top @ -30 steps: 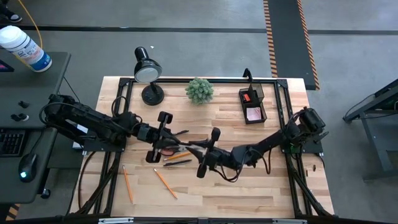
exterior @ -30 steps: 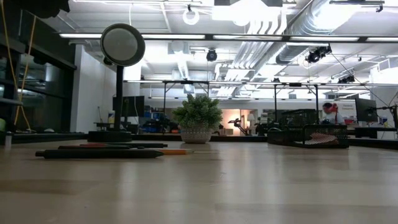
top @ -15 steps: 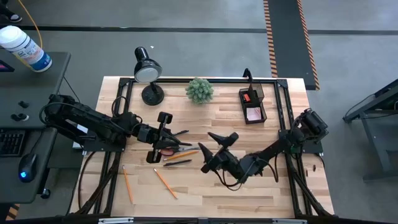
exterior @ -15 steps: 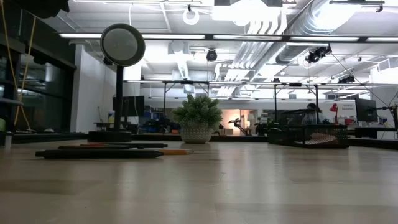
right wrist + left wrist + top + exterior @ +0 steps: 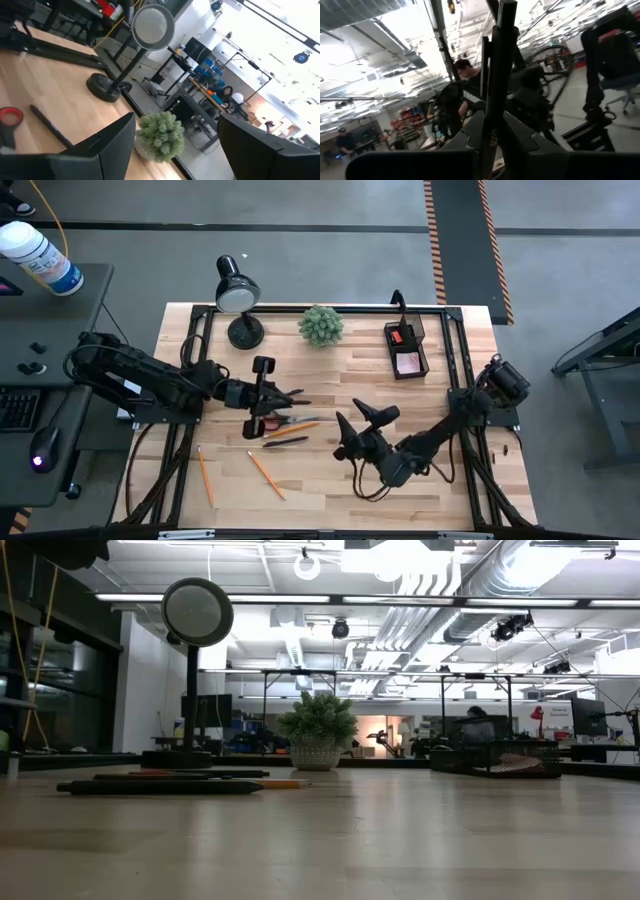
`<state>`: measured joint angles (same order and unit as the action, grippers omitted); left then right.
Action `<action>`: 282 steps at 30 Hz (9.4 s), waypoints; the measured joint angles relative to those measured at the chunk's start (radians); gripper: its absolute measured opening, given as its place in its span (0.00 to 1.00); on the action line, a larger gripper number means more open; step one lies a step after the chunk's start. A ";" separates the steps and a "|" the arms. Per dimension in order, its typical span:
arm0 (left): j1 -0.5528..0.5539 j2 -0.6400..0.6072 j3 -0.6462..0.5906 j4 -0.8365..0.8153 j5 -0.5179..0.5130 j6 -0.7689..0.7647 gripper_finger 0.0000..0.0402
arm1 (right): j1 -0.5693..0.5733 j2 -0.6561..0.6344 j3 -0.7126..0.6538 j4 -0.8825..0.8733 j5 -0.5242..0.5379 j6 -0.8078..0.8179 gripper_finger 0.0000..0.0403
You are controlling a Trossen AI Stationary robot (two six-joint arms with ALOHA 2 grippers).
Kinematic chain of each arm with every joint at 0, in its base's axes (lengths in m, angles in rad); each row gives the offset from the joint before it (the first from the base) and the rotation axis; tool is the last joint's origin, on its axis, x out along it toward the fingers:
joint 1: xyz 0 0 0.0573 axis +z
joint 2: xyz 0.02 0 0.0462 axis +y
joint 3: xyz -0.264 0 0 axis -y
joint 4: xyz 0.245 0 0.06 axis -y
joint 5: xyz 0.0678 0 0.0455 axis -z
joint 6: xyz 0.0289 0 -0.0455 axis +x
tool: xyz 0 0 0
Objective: Pick and place office supplies into organizer
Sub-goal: Put the bottom ballpen into the desk organizer, then put the top ballpen into the desk organizer
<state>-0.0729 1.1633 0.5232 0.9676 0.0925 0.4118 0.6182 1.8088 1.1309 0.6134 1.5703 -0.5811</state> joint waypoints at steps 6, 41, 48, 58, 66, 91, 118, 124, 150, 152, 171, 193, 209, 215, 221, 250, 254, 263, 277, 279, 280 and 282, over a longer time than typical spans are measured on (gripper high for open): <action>0.070 0.000 0.000 -0.002 0.013 -0.032 0.07 | -0.012 0.000 -0.001 -0.420 -0.032 0.453 0.67; 0.585 0.716 0.854 -0.346 0.640 -0.312 0.07 | 0.144 0.063 -0.001 -1.257 -0.520 1.430 0.67; 0.599 0.912 1.103 -0.447 0.739 -0.341 0.07 | 0.143 0.064 -0.001 -1.261 -0.521 1.418 0.67; 0.638 1.037 1.386 -0.675 0.865 -0.191 0.04 | 0.146 0.064 -0.001 -1.264 -0.562 1.474 0.67; 0.755 1.041 1.412 -0.840 0.904 -0.183 0.06 | 0.145 0.064 -0.001 -1.273 -0.532 1.508 0.67; 0.815 1.041 1.411 -1.037 1.402 0.029 0.05 | -0.126 -0.106 0.000 -1.347 -0.114 1.215 0.45; 0.816 1.040 1.411 -1.103 1.381 0.160 0.06 | -0.549 -0.553 0.000 -0.783 -0.806 0.496 0.50; 0.816 1.040 1.411 -1.104 1.381 0.160 0.06 | -0.675 -0.547 0.000 -0.770 -0.996 0.452 0.56; 0.789 1.040 1.411 -1.097 1.389 0.161 0.06 | -1.010 -0.530 0.000 -0.709 -1.635 0.433 0.55; 0.781 1.040 1.411 -1.093 1.389 0.161 0.06 | -1.024 -0.510 0.000 -0.705 -1.678 0.445 0.55; 0.776 1.039 1.411 -1.091 1.384 0.202 0.06 | -1.044 -0.469 -0.001 -0.668 -1.760 0.428 0.08; 0.814 1.038 1.411 -1.266 1.048 0.292 0.34 | -1.045 -0.503 -0.002 -0.661 -1.603 0.391 0.06; 0.848 1.039 1.411 -1.390 0.831 0.340 0.42 | -1.218 -0.546 0.000 -0.824 -1.077 0.668 0.08; 0.836 1.039 1.411 -1.390 0.831 0.343 0.42 | -1.307 -0.536 0.000 -0.930 -1.024 0.783 0.11; 0.838 1.040 1.411 -1.392 0.832 0.343 0.42 | -1.315 -0.465 0.000 -0.954 -0.958 0.806 0.06; 0.838 1.040 1.411 -1.518 0.831 0.448 0.42 | -1.272 -0.342 -0.001 -1.241 -0.836 0.995 0.08; 0.838 1.040 1.411 -1.518 0.831 0.448 0.42 | -1.262 -0.342 -0.001 -1.307 -0.839 1.050 0.18; 0.838 1.040 1.411 -1.519 0.830 0.448 0.42 | -1.263 -0.342 -0.001 -1.350 -0.828 1.081 0.36; 0.839 1.040 1.411 -1.726 0.837 0.577 0.42 | -1.124 -0.365 -0.001 -1.354 -0.818 0.982 0.21; 0.838 1.040 1.411 -1.806 0.846 0.632 0.41 | -1.072 -0.371 -0.001 -1.376 -0.836 0.970 0.16; 0.837 1.040 1.411 -1.848 0.863 0.663 0.41 | -1.044 -0.374 -0.001 -1.396 -0.849 0.969 0.13; 0.836 1.040 1.411 -1.941 0.915 0.727 0.39 | -0.984 -0.376 -0.001 -1.443 -0.870 0.987 0.07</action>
<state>0.7635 2.2032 1.9339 -0.9730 1.0080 1.1390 -0.3660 1.4326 1.1301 -0.8301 0.7003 0.4061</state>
